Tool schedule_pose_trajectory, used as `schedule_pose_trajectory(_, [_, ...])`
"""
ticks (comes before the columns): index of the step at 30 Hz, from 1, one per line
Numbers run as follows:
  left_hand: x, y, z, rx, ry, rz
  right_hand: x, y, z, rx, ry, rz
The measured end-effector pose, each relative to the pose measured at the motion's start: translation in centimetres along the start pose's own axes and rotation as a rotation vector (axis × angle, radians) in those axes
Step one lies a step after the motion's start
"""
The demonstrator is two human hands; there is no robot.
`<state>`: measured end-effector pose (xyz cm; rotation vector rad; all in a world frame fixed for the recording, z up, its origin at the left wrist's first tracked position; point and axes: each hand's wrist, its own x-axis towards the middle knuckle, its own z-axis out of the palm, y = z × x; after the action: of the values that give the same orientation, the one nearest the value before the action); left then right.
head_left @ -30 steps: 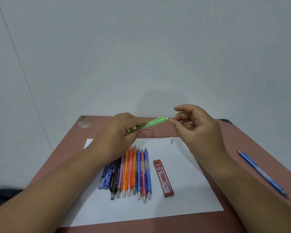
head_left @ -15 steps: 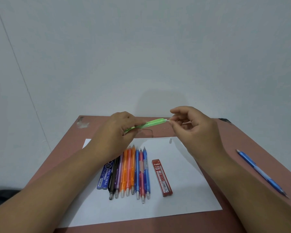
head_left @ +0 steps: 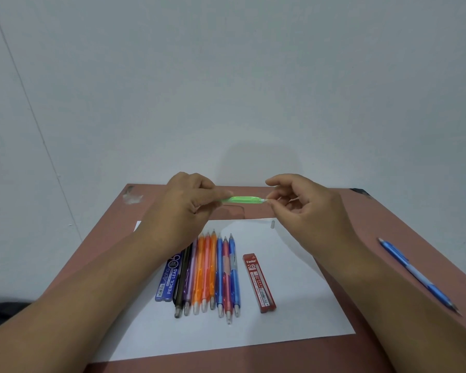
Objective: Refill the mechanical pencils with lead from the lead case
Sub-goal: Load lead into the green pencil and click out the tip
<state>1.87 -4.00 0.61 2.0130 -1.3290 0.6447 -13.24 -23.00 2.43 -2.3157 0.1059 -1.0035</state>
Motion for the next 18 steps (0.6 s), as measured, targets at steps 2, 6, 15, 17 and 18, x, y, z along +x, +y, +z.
schedule_pose_trajectory(2, [0.0,0.1,-0.1,0.007,-0.002,0.010,0.0,0.0,0.0,-0.016,-0.024,-0.003])
schedule_pose_trajectory(6, [-0.1,0.2,-0.2,0.012,-0.020,-0.009,-0.1,-0.1,0.0,0.004,-0.014,0.014])
schedule_pose_trajectory(15, [-0.2,0.6,-0.1,-0.027,-0.059,-0.075,0.1,-0.1,-0.2,0.143,0.023,0.137])
schedule_pose_trajectory(17, [-0.1,0.7,-0.1,-0.030,-0.064,-0.091,0.6,0.8,-0.4,0.054,0.006,0.175])
schedule_pose_trajectory(18, [-0.1,0.6,-0.1,-0.029,-0.065,-0.094,0.8,1.4,-0.4,-0.031,-0.021,0.192])
